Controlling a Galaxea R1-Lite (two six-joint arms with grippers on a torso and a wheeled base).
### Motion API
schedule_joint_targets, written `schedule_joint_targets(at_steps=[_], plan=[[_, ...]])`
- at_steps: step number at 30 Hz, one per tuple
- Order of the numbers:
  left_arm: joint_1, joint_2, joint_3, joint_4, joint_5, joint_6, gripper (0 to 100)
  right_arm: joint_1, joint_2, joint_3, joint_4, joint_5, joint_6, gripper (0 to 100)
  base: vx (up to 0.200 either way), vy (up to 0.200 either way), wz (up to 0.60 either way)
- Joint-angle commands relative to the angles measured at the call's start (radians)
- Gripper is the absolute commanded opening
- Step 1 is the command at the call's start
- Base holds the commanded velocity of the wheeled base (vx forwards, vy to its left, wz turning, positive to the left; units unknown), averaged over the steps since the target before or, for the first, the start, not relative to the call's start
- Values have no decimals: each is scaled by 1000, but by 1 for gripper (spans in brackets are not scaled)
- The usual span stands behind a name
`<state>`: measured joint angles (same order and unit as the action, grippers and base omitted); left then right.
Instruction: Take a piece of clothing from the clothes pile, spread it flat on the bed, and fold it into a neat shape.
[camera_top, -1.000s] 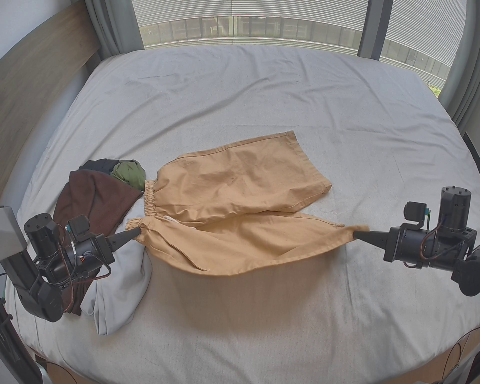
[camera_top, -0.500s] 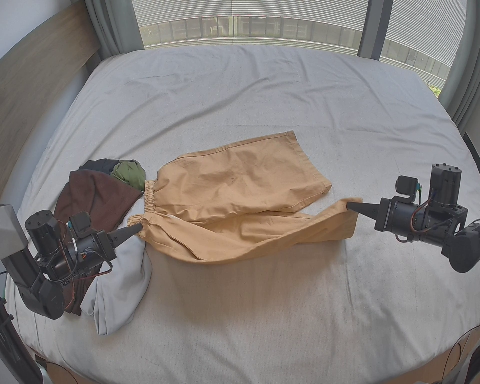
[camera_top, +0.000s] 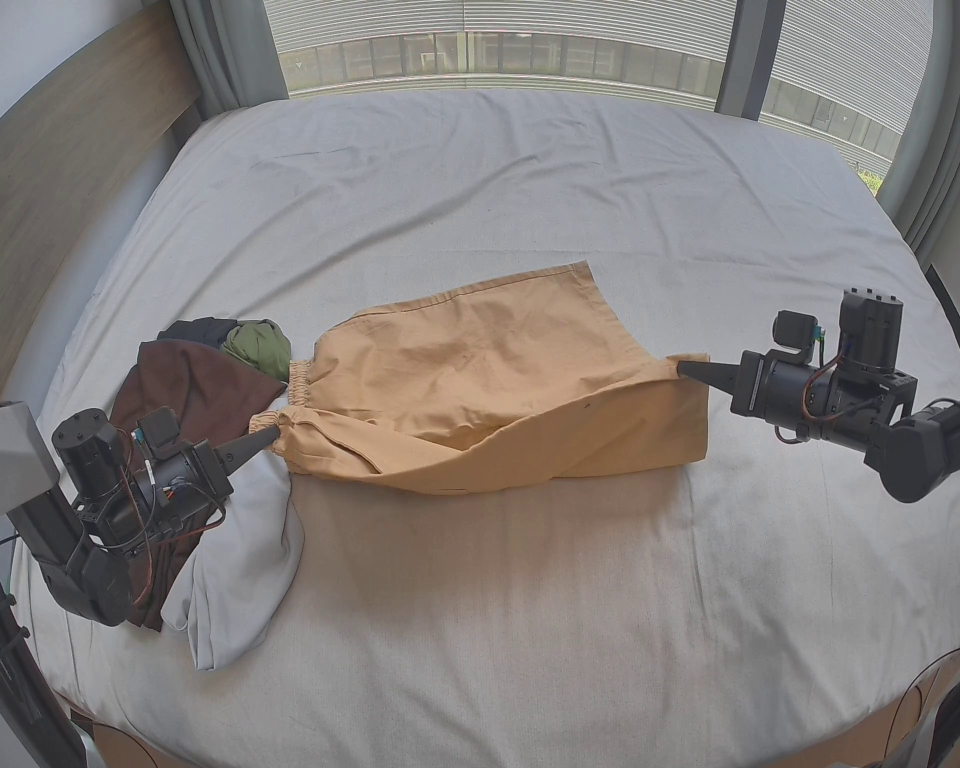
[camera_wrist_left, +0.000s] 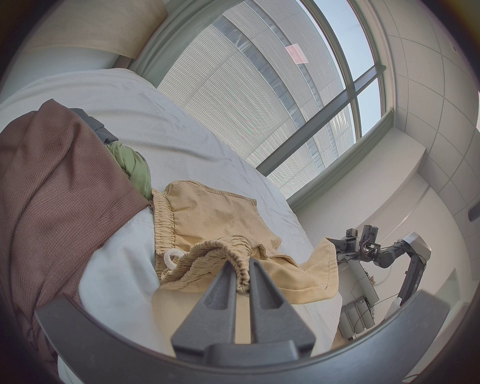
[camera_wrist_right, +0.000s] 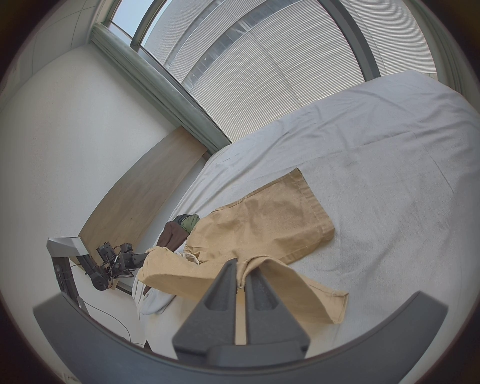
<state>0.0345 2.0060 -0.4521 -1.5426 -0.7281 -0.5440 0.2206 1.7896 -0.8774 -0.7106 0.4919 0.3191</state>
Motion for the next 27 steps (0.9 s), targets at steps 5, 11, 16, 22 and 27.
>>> schedule_joint_targets(at_steps=[5,11,16,22,27], plan=[[2,2,-20,-1,13,-25,0,5,53,-114,40,0,0,0,0,0,0],[-7,8,-28,1,30,-27,0,-3,85,-178,45,0,0,0,0,0,0],[-7,22,-48,-1,68,-45,0,-4,119,-236,51,0,0,0,0,0,0],[-4,22,-71,-1,81,-85,0,-3,151,-350,119,-1,0,0,0,0,0],[-8,36,-88,-1,107,-96,0,0,189,-453,178,-1,0,0,0,0,0]])
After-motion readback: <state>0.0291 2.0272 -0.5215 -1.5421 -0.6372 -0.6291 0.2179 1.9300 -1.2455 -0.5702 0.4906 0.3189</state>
